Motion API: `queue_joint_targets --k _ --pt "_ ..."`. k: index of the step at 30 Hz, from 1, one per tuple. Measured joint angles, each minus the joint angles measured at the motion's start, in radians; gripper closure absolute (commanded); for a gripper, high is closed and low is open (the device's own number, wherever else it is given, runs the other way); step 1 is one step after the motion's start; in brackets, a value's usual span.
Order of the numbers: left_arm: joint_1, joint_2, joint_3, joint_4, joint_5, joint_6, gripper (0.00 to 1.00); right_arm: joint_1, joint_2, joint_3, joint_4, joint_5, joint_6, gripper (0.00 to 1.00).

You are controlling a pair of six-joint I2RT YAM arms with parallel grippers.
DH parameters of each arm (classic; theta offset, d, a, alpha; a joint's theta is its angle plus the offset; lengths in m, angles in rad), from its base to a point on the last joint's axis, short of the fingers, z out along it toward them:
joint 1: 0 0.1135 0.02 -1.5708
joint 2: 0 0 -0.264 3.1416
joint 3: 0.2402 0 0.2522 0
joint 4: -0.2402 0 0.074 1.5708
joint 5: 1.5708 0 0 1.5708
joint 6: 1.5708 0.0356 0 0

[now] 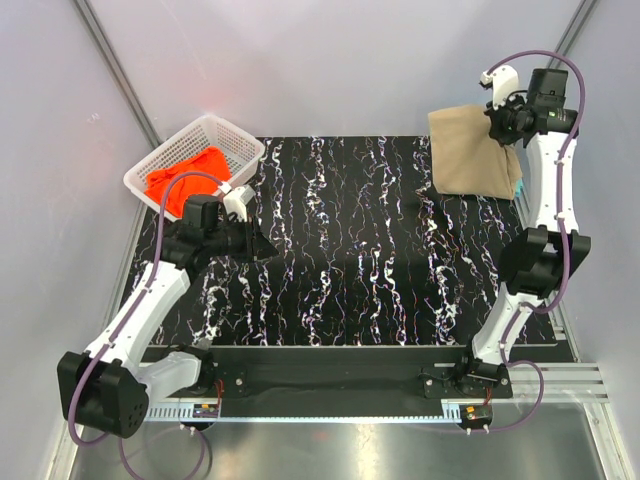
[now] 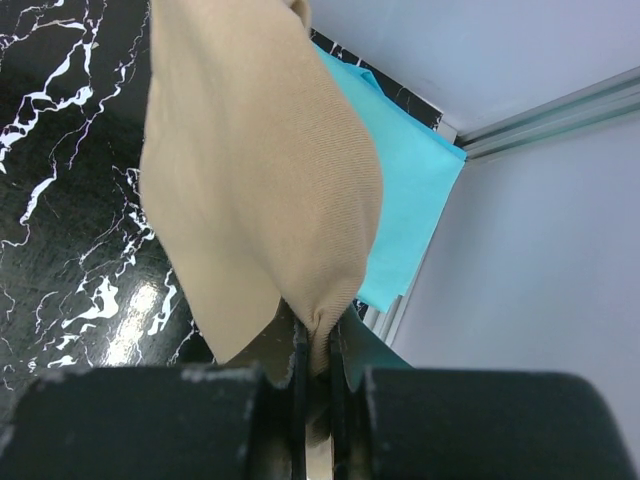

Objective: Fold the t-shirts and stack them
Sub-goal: Neatly place the folded tshirt to the corner

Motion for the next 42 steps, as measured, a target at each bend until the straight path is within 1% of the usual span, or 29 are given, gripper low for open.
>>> queue_joint_targets --k 6,10,17,20,23,27,40,41,42 --pt "0.005 0.0 0.0 0.0 0.004 0.0 0.78 -0.001 0.018 0.001 0.001 -0.024 0.003 1.0" --pt "0.009 0.0 0.0 -0.001 0.003 0.0 0.78 -0.007 0.062 0.016 0.007 -0.041 0.004 1.0" --pt "0.012 0.0 0.0 -0.001 0.003 0.005 0.79 -0.053 0.258 0.169 0.019 -0.092 0.02 1.0" --pt "0.016 0.003 0.0 -0.002 0.003 0.007 0.79 -0.087 0.336 0.224 0.051 -0.102 0.022 1.0" --pt "0.018 0.009 0.0 -0.001 0.003 0.007 0.79 -0.113 0.427 0.315 0.074 -0.112 0.026 1.0" --pt "0.019 0.027 0.0 -0.001 0.003 0.007 0.79 -0.143 0.531 0.391 0.143 -0.123 0.048 1.0" --pt "0.02 0.089 0.0 -0.001 -0.002 0.007 0.79 -0.206 0.718 0.411 0.452 -0.253 0.14 1.0" --pt "0.02 0.094 0.0 -0.001 -0.002 0.007 0.79 -0.206 0.729 0.411 0.472 -0.259 0.143 0.99" --pt "0.02 0.099 0.0 -0.001 -0.003 0.007 0.78 -0.205 0.74 0.411 0.491 -0.261 0.147 0.95"
